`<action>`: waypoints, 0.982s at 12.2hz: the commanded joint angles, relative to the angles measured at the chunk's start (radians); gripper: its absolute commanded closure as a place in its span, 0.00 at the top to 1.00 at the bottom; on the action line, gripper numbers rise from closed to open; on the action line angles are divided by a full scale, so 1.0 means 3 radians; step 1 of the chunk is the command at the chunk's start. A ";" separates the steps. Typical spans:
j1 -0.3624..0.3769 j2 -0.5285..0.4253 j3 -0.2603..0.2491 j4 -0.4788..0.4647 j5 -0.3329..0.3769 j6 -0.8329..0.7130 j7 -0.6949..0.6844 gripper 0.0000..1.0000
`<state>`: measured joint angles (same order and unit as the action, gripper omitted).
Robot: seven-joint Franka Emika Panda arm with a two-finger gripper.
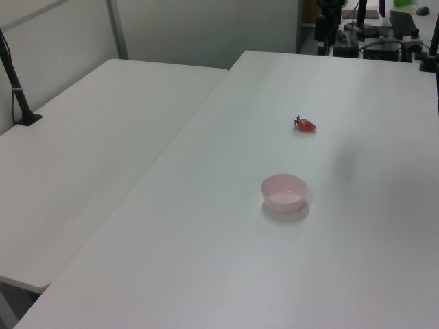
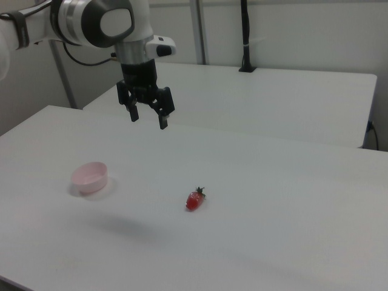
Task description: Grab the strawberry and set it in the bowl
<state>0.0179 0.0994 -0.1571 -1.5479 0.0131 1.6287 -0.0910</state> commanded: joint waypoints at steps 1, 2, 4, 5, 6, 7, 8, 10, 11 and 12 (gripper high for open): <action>0.0271 -0.0131 -0.0033 0.0000 0.0048 -0.0117 0.0230 1.00; 0.0278 -0.0142 -0.0049 -0.0010 0.0048 -0.0116 0.0232 1.00; 0.0273 -0.0142 -0.0044 -0.0010 0.0053 -0.0106 0.0191 1.00; 0.0273 -0.0147 -0.0049 -0.0010 0.0053 -0.0101 0.0181 1.00; 0.0267 -0.0147 -0.0044 -0.0015 0.0053 -0.0086 0.0181 1.00; 0.0273 -0.0137 -0.0039 -0.0030 0.0059 -0.0086 0.0181 1.00; 0.0273 -0.0137 -0.0039 -0.0051 0.0064 -0.0086 0.0181 1.00; 0.0278 -0.0111 -0.0044 -0.0051 0.0059 0.0016 0.0181 1.00; 0.0278 -0.0091 -0.0049 -0.0056 0.0059 0.0042 0.0181 1.00; 0.0273 -0.0030 -0.0059 -0.0031 0.0059 0.0052 0.0181 1.00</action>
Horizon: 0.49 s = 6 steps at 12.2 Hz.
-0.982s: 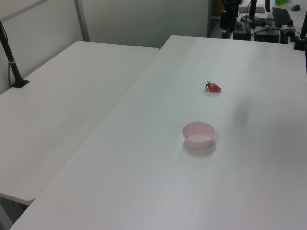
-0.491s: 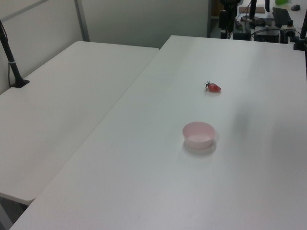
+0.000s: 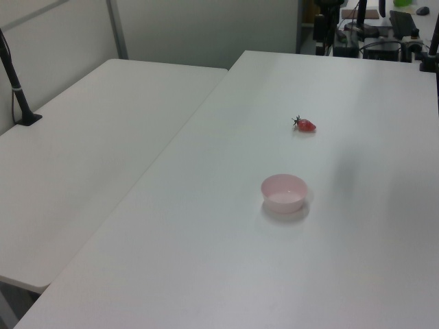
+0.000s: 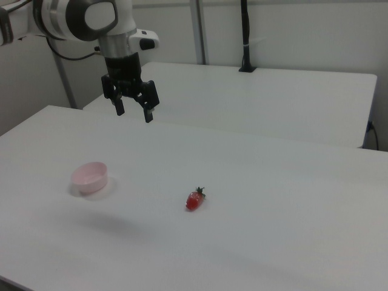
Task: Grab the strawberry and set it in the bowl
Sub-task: 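Move the open gripper down over the red strawberry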
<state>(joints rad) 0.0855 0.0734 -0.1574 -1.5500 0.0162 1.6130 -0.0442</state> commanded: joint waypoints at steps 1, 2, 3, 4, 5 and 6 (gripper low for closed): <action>0.0037 0.0153 -0.0079 -0.0003 0.0053 0.0120 -0.0011 1.00; 0.0032 0.0255 -0.0129 0.0038 0.0048 0.0150 -0.0092 1.00; 0.0037 0.0358 -0.0186 0.0038 0.0038 0.0252 -0.0224 1.00; 0.0042 0.0511 -0.0287 0.0038 0.0033 0.0496 -0.0449 1.00; 0.0037 0.0679 -0.0349 0.0023 0.0033 0.0681 -0.0684 1.00; 0.0027 0.0802 -0.0375 0.0023 0.0028 0.0794 -0.0792 1.00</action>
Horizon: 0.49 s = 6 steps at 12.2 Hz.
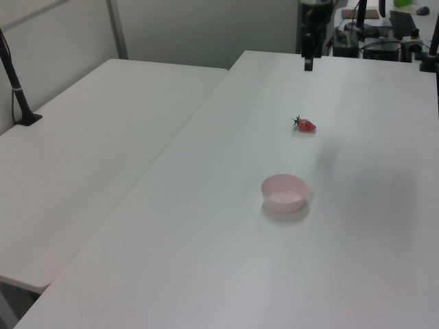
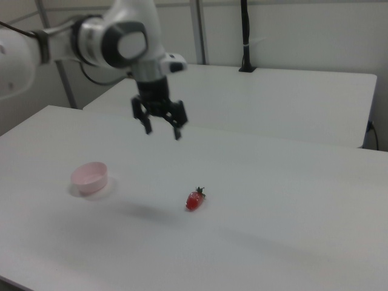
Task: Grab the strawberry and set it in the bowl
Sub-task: 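Move the open gripper down over the red strawberry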
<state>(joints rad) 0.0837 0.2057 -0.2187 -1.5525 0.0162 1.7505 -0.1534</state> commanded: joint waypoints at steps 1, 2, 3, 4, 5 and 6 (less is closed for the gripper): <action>0.0028 0.0469 -0.0201 0.0031 0.0028 0.0443 -0.0450 1.00; 0.0023 0.0602 -0.0273 0.0016 0.0033 0.0596 -0.0430 1.00; 0.0023 0.0669 -0.0304 -0.0030 0.0033 0.0668 -0.0430 1.00; 0.0023 0.0725 -0.0309 -0.0086 0.0033 0.0750 -0.0430 1.00; 0.0023 0.0756 -0.0309 -0.0137 0.0033 0.0832 -0.0430 1.00; 0.0028 0.0777 -0.0309 -0.0188 0.0033 0.0863 -0.0430 1.00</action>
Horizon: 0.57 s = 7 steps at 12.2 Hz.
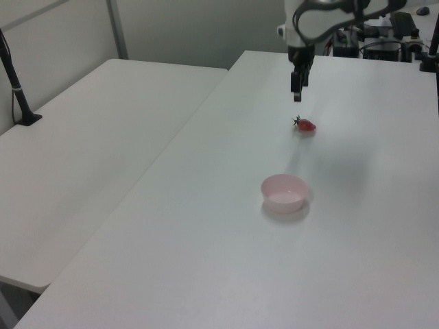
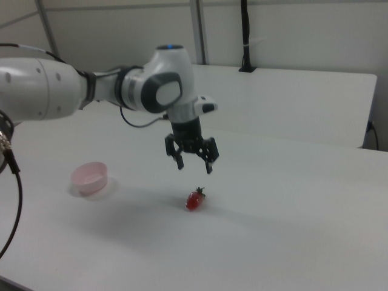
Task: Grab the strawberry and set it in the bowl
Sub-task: 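Move the open gripper down over the red strawberry, then close the gripper around the strawberry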
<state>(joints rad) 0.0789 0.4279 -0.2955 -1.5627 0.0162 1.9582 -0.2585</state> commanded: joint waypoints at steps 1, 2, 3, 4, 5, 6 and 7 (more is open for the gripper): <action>0.0054 0.0046 -0.0053 -0.0211 0.0023 0.0176 -0.0079 1.00; 0.0059 0.0102 -0.0053 -0.0257 0.0013 0.0181 -0.0079 0.98; 0.0059 0.0138 -0.0053 -0.0272 0.0013 0.0181 -0.0079 0.97; 0.0074 0.0204 -0.0058 -0.0308 0.0013 0.0232 -0.0079 0.96; 0.0110 0.0225 -0.0058 -0.0349 0.0007 0.0283 -0.0079 0.95; 0.0115 0.0241 -0.0058 -0.0400 0.0007 0.0349 -0.0079 0.93; 0.0115 0.0241 -0.0063 -0.0436 0.0002 0.0411 -0.0079 0.91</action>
<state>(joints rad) 0.0883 0.5001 -0.2986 -1.6407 0.0162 2.0116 -0.2649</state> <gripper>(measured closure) 0.048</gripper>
